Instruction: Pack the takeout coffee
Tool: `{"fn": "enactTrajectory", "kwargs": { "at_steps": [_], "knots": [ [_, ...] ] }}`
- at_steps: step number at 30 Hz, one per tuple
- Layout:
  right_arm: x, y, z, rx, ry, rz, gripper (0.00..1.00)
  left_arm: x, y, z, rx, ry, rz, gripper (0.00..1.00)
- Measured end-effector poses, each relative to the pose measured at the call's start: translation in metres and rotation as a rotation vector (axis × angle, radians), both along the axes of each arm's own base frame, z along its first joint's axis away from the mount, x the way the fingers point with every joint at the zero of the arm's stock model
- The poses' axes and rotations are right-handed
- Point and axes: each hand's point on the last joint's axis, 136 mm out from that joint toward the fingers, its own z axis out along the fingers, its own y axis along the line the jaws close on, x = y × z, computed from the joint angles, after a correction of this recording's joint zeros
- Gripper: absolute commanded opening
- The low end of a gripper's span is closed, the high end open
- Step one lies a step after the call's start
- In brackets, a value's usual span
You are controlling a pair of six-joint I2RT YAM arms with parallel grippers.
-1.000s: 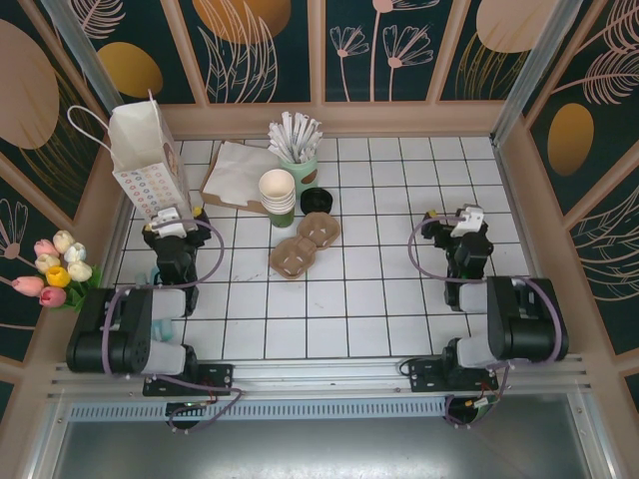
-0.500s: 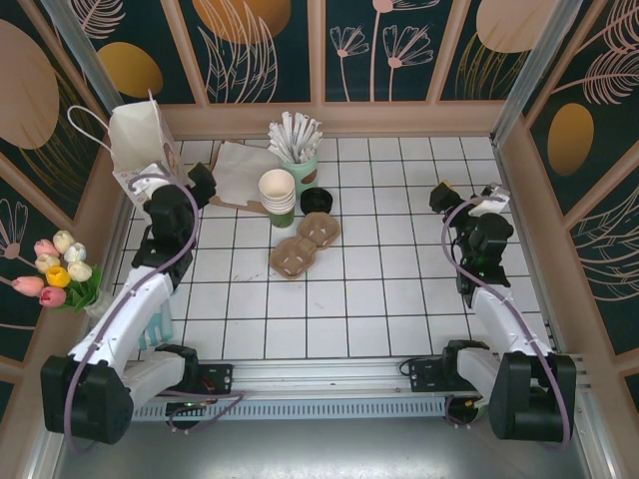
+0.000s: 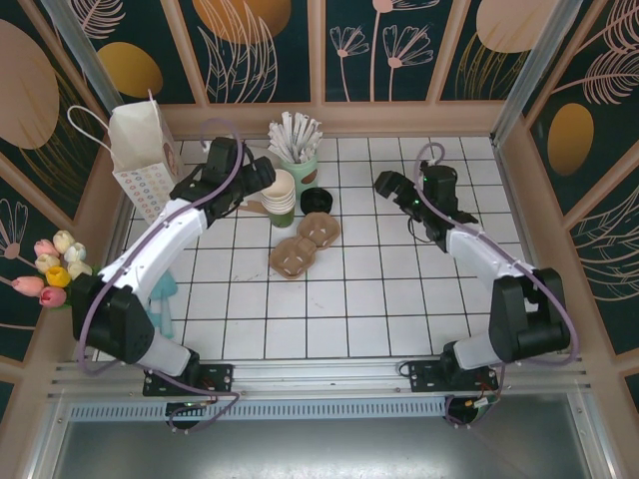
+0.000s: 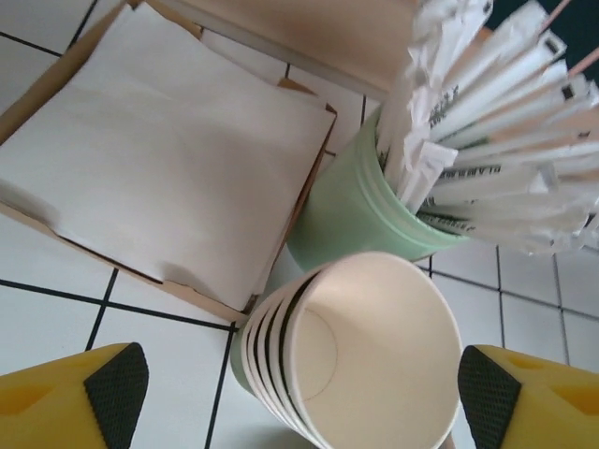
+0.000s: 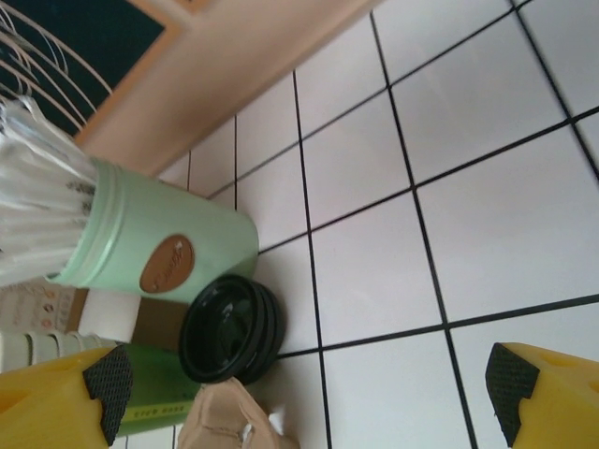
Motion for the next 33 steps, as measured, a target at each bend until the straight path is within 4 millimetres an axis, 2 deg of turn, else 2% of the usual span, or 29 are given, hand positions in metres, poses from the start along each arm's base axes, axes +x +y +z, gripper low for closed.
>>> {"fn": "enactTrajectory", "kwargs": {
  "at_steps": [5, 12, 15, 19, 24, 27, 30, 33],
  "knots": [
    [0.002, 0.019, -0.014, -0.035, 0.051, 0.066, 0.99, 0.014, -0.012, -0.014, 0.104, 0.085, -0.044, 0.67],
    [0.000, 0.029, -0.026, -0.072, 0.084, 0.107, 0.99, 0.024, -0.011, -0.035, 0.216, 0.164, -0.060, 0.49],
    [-0.001, 0.030, -0.030, -0.088, 0.096, 0.117, 0.99, 0.031, -0.011, -0.040, 0.257, 0.185, -0.065, 0.41],
    [-0.002, 0.028, -0.032, -0.099, 0.105, 0.114, 0.99, 0.039, -0.012, -0.047, 0.295, 0.212, -0.074, 0.37],
    [-0.002, 0.026, -0.034, -0.116, 0.109, 0.111, 0.99, 0.039, -0.012, -0.052, 0.318, 0.235, -0.086, 0.20],
    [-0.002, 0.025, -0.035, -0.128, 0.112, 0.108, 0.99, 0.039, -0.012, -0.053, 0.318, 0.240, -0.090, 0.16],
    [-0.002, 0.025, -0.033, -0.132, 0.112, 0.109, 0.99, 0.038, -0.012, -0.054, 0.316, 0.245, -0.093, 0.23],
    [-0.001, 0.025, -0.032, -0.132, 0.110, 0.108, 0.99, 0.036, -0.013, -0.056, 0.317, 0.253, -0.098, 0.21]
  ]
}}
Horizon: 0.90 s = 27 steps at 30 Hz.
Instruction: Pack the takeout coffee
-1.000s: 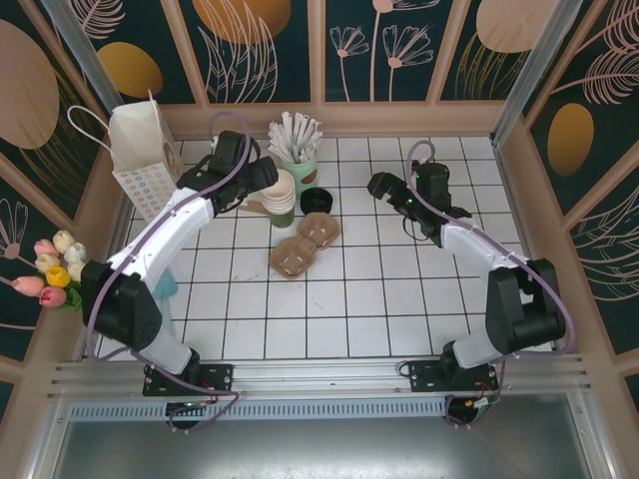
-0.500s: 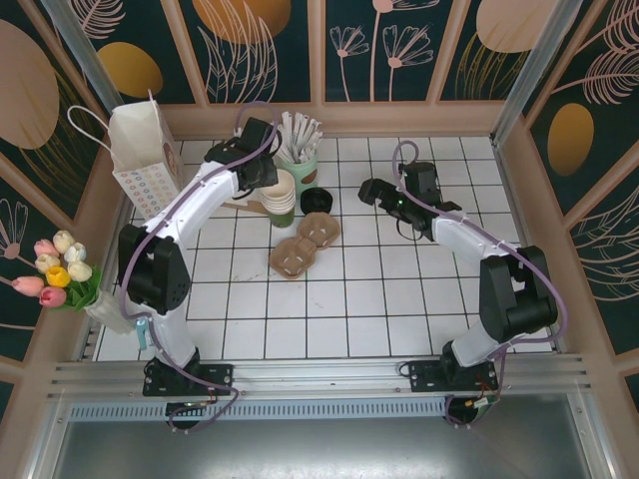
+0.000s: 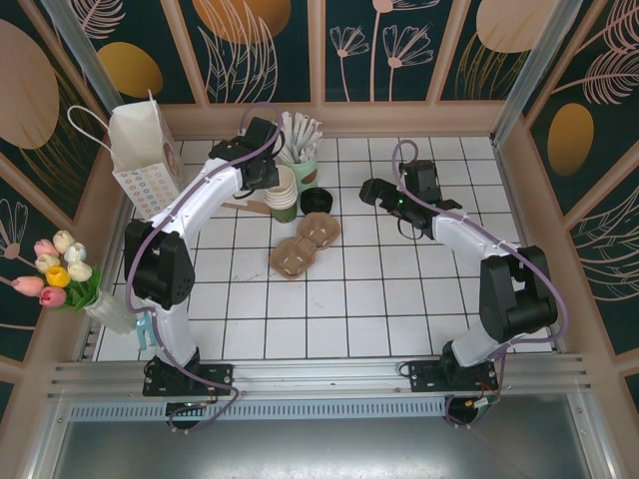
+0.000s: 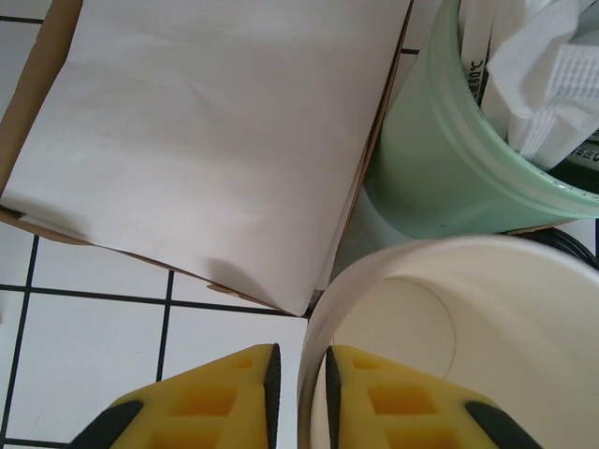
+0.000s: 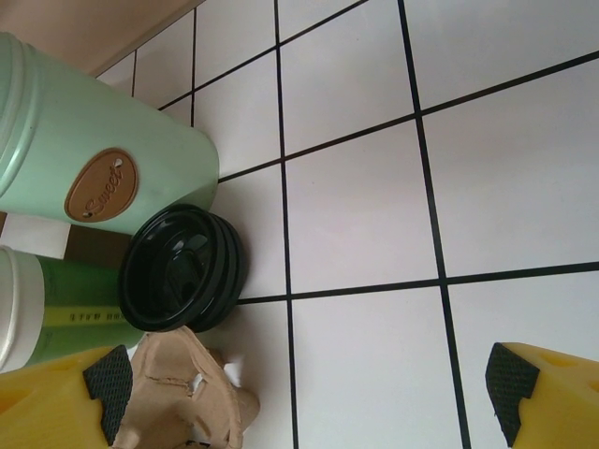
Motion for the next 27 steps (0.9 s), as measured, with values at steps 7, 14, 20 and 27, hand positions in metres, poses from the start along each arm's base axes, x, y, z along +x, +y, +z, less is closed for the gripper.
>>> {"fn": "enactTrajectory", "kwargs": {
  "at_steps": [7, 14, 20, 27],
  "knots": [
    [-0.001, -0.001, -0.001, -0.004, 0.005, -0.003, 0.99, -0.001, -0.001, 0.000, -0.002, 0.006, -0.011, 0.07],
    [-0.001, -0.002, -0.002, -0.010, 0.009, -0.007, 0.99, 0.000, -0.006, 0.007, -0.021, 0.003, -0.029, 0.00],
    [-0.001, -0.004, -0.004, -0.020, 0.013, -0.012, 0.99, 0.001, -0.013, 0.011, -0.053, -0.004, -0.046, 0.00],
    [-0.004, -0.004, -0.006, -0.038, 0.019, -0.001, 0.99, 0.001, -0.015, 0.012, -0.074, 0.000, -0.055, 0.00]
  ]
}}
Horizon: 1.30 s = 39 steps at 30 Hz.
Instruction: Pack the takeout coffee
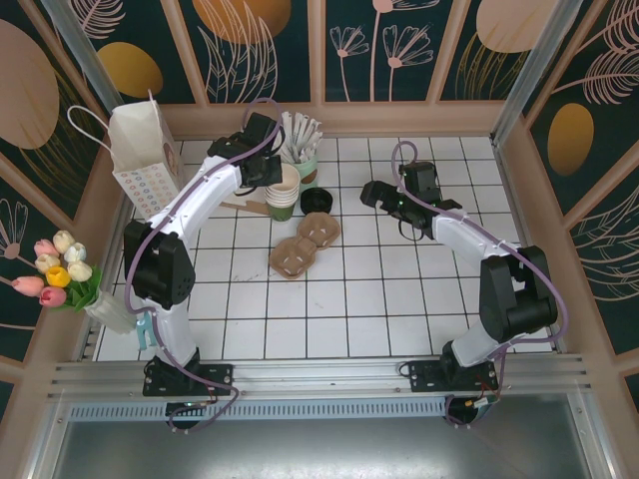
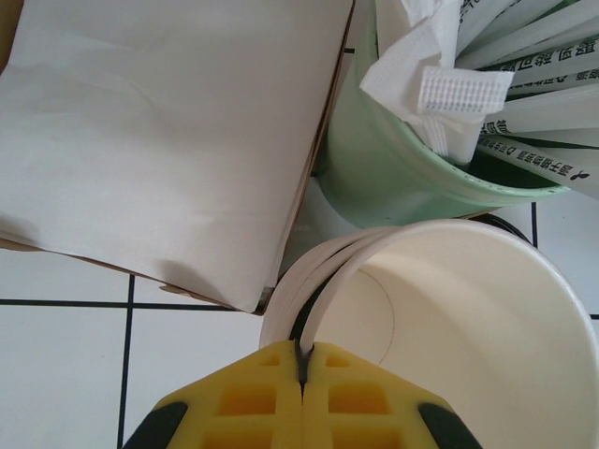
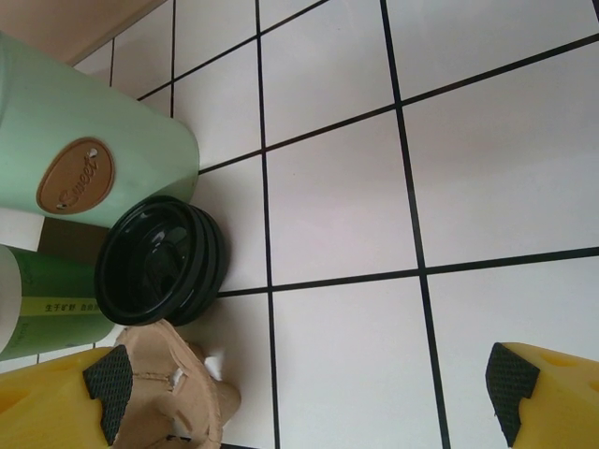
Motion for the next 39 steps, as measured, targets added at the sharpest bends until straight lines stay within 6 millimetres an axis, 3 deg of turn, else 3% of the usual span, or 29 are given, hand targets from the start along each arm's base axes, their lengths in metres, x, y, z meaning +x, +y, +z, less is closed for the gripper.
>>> {"fn": "enactTrajectory", "kwargs": {
  "at_steps": [3, 9, 18, 21, 25, 29, 33, 39],
  "knots": [
    [-0.001, 0.000, 0.000, -0.005, 0.002, 0.005, 0.99, -0.002, 0.001, 0.009, -0.031, -0.015, -0.003, 0.00],
    [-0.002, 0.002, 0.001, -0.008, 0.010, 0.009, 0.99, -0.003, 0.015, 0.047, -0.161, -0.095, 0.008, 0.00],
    [0.000, 0.006, 0.007, -0.011, -0.004, 0.029, 0.98, -0.002, 0.019, 0.051, -0.204, -0.106, 0.018, 0.00],
    [0.003, 0.017, 0.009, -0.003, -0.010, 0.085, 0.96, 0.000, 0.021, 0.071, -0.194, -0.139, 0.012, 0.00],
    [0.012, 0.035, 0.006, -0.002, -0.006, 0.152, 0.93, 0.001, 0.023, 0.114, -0.183, -0.209, -0.006, 0.00],
    [0.025, 0.043, 0.003, 0.001, -0.002, 0.167, 0.93, -0.011, 0.024, 0.147, -0.169, -0.245, -0.036, 0.00],
    [0.028, 0.043, 0.004, 0.006, 0.000, 0.160, 0.95, -0.040, 0.003, 0.151, -0.150, -0.210, -0.115, 0.00],
    [0.031, 0.032, 0.005, 0.011, -0.002, 0.106, 0.99, -0.091, -0.050, 0.147, -0.160, -0.163, -0.300, 0.00]
  ]
}}
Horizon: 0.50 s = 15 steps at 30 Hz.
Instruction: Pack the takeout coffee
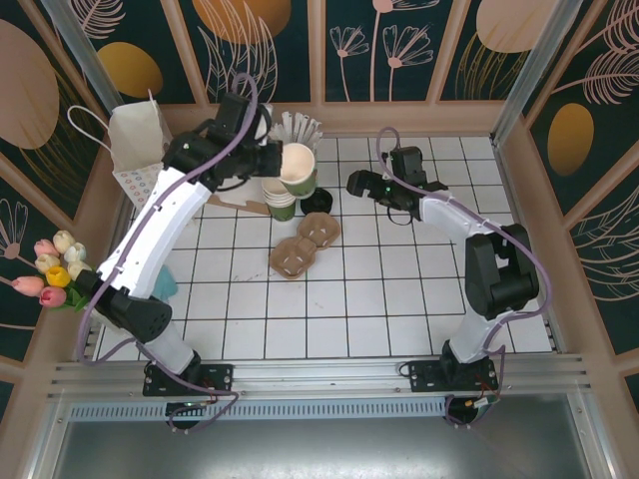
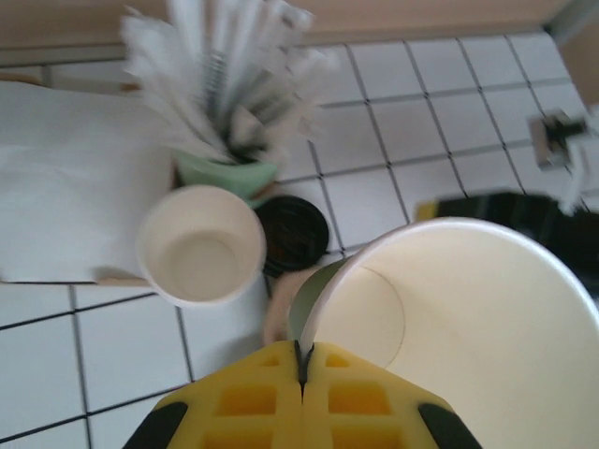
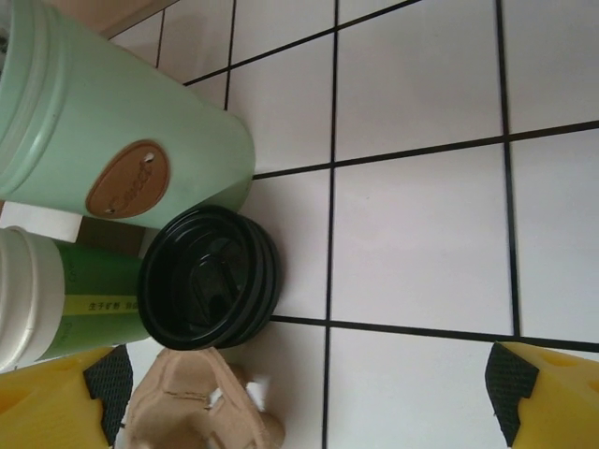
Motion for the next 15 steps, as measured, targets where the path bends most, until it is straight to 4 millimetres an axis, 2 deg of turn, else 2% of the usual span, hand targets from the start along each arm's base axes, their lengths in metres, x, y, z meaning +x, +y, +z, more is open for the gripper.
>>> {"fn": "enactTrajectory", "kwargs": {
  "at_steps": [2, 5, 10, 13, 15],
  "knots": [
    [-0.003, -0.011, 0.000, 0.000, -0.001, -0.037, 0.99, -0.016, -0.016, -0.009, 0.004, 0.018, -0.065, 0.00],
    [-0.007, -0.035, 0.003, -0.002, -0.005, -0.112, 0.99, -0.035, -0.042, -0.034, -0.008, 0.055, -0.161, 0.00],
    [-0.020, -0.088, 0.011, 0.030, -0.022, -0.278, 0.99, -0.062, -0.083, -0.096, -0.023, 0.132, -0.300, 0.00],
    [-0.026, -0.114, 0.011, 0.040, -0.021, -0.352, 0.99, -0.076, -0.098, -0.121, -0.029, 0.149, -0.352, 0.00],
    [-0.027, -0.120, 0.012, 0.037, -0.025, -0.368, 0.99, -0.082, -0.105, -0.132, -0.028, 0.153, -0.373, 0.00]
  ]
}}
